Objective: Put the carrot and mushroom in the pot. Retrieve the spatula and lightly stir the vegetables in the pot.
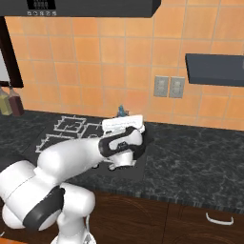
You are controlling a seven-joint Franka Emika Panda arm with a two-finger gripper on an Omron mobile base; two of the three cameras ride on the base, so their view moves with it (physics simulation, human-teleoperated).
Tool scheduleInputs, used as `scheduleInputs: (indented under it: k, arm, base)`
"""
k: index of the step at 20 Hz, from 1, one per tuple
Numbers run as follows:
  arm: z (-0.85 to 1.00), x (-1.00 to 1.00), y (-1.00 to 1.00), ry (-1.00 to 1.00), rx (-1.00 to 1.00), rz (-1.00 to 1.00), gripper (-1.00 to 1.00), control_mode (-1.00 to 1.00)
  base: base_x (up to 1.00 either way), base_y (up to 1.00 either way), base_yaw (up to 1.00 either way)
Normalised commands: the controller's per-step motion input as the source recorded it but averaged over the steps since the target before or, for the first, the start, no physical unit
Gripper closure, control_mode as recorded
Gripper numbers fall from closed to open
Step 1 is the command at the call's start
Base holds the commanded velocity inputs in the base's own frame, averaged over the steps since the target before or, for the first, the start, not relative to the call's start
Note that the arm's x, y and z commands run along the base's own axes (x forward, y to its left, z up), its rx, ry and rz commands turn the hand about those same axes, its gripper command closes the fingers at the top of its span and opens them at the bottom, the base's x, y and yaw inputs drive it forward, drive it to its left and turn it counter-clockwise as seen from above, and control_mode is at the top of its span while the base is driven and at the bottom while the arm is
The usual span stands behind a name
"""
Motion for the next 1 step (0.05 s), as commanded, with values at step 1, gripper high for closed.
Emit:
scheduleInputs:
  k: [1]
  arm:
    - [-0.44,0.01,0.18,-0.3,0.23,0.16,1.0,-1.0]
  base:
    - [0.0,0.0,0.0]
